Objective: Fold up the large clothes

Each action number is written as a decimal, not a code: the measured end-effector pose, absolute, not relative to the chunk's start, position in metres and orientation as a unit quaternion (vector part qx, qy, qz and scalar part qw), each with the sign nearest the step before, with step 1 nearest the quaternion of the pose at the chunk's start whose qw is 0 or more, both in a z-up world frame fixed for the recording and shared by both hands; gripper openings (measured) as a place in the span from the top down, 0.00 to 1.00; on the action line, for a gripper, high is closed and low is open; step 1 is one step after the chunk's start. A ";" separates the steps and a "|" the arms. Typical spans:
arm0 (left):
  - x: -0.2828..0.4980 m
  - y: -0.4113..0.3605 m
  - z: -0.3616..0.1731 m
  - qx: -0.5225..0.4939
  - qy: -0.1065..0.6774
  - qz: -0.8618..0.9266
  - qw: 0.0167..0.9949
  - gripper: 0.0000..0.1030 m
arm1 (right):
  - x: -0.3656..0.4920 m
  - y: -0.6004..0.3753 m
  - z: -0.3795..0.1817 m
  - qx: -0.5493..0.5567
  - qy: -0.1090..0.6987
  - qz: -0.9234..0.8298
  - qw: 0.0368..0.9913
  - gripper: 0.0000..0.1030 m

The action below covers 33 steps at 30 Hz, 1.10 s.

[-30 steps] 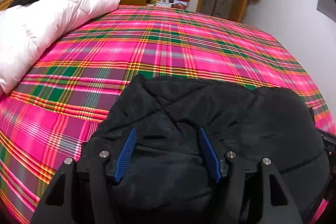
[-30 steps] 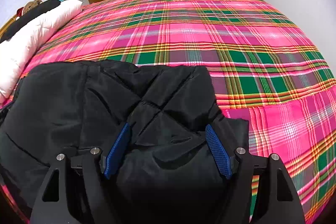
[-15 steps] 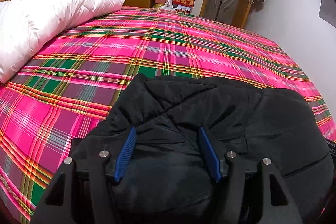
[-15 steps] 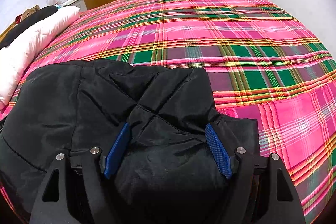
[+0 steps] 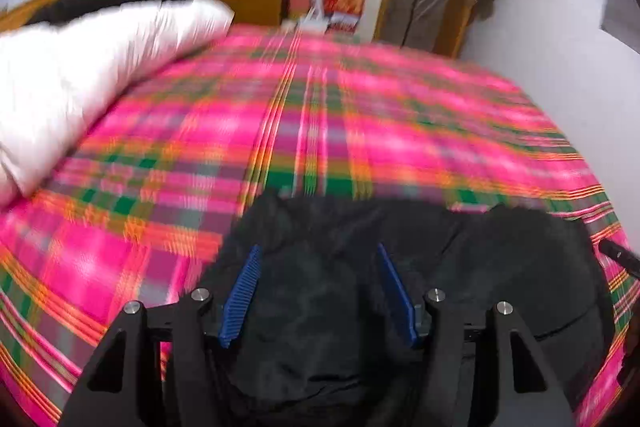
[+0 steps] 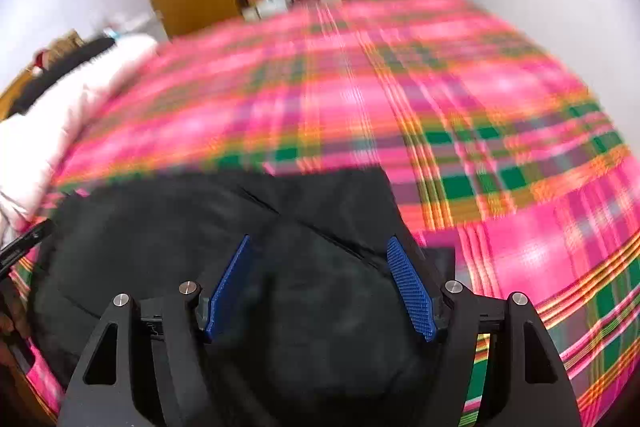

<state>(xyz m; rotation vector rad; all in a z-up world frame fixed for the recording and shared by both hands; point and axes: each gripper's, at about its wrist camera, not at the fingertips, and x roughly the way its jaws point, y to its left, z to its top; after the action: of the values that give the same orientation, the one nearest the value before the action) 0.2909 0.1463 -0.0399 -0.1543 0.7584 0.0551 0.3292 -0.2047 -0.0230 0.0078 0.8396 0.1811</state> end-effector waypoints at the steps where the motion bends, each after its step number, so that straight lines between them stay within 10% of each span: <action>1: 0.292 0.144 -0.034 -0.063 0.361 0.023 0.930 0.40 | 0.327 -0.195 -0.019 -0.001 0.402 0.102 0.910 0.32; 33: 0.340 0.162 -0.130 -0.101 0.395 0.044 0.912 0.38 | 0.381 -0.155 -0.125 0.016 0.438 0.137 0.888 0.32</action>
<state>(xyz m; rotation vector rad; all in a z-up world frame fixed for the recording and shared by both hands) 0.3397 0.1621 -0.1297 -0.2089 0.8139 0.0908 0.3809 -0.1552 -0.1246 0.0330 0.9098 0.2840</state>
